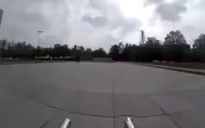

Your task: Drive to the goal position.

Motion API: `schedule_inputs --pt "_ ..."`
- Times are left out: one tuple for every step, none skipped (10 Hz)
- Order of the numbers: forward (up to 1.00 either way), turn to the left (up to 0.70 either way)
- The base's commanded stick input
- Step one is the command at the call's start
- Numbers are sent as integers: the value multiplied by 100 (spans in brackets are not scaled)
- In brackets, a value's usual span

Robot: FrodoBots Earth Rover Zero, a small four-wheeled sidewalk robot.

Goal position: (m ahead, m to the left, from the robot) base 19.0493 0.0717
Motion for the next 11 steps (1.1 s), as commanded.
schedule_inputs --pt "94 0" --pt "48 0" --pt "3 0" --pt "0 0" --pt "0 0" --pt "0 0" --pt "0 0" --pt "0 0" --pt "0 0" --pt "0 0" --pt "0 0"
